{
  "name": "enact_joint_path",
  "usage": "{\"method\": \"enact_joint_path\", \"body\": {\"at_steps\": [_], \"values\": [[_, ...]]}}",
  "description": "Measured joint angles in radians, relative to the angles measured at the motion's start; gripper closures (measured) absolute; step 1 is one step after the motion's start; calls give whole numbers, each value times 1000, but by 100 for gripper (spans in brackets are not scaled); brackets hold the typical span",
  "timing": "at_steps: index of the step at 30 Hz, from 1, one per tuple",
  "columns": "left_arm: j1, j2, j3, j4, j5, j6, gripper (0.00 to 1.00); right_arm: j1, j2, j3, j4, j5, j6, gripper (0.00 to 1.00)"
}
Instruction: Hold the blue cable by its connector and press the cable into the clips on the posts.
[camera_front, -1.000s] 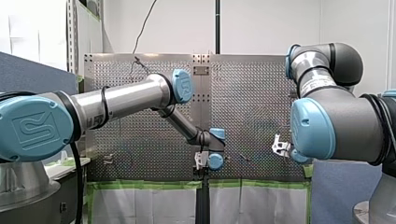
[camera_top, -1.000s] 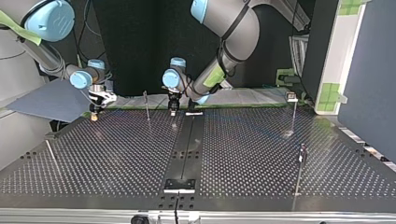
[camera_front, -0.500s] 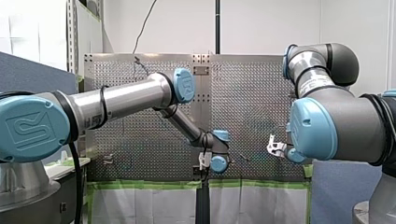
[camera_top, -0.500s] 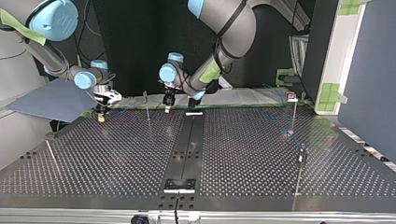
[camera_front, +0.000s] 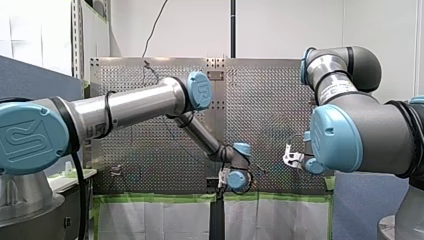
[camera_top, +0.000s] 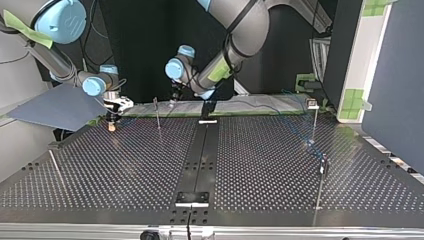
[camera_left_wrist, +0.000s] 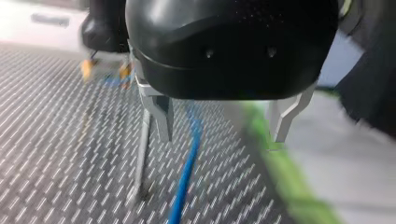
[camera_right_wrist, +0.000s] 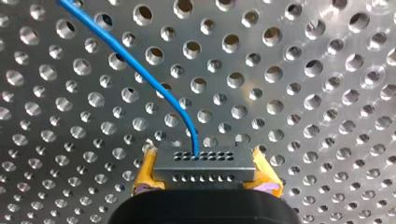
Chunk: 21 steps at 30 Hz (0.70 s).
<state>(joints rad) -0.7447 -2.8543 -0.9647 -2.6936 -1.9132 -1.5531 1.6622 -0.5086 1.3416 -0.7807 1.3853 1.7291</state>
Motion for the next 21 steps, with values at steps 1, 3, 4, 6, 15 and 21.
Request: {"method": "enact_joint_path", "body": {"at_steps": [1,3,4,6,15,21], "values": [[-7,1,-3,-8,7,0,0,1,0,0,0,0,0,100],[-23,3,-10,-22,23,0,0,3,0,0,1,0,0,100],[-30,4,-13,-25,28,-1,0,4,0,0,1,0,0,100],[-44,9,-17,-29,34,-5,0,6,0,0,2,-1,0,100],[-69,37,-19,-32,-23,-19,0,12,0,0,4,-3,0,100],[-81,57,-31,-24,-46,-23,0,12,0,0,3,-3,0,100]]}}
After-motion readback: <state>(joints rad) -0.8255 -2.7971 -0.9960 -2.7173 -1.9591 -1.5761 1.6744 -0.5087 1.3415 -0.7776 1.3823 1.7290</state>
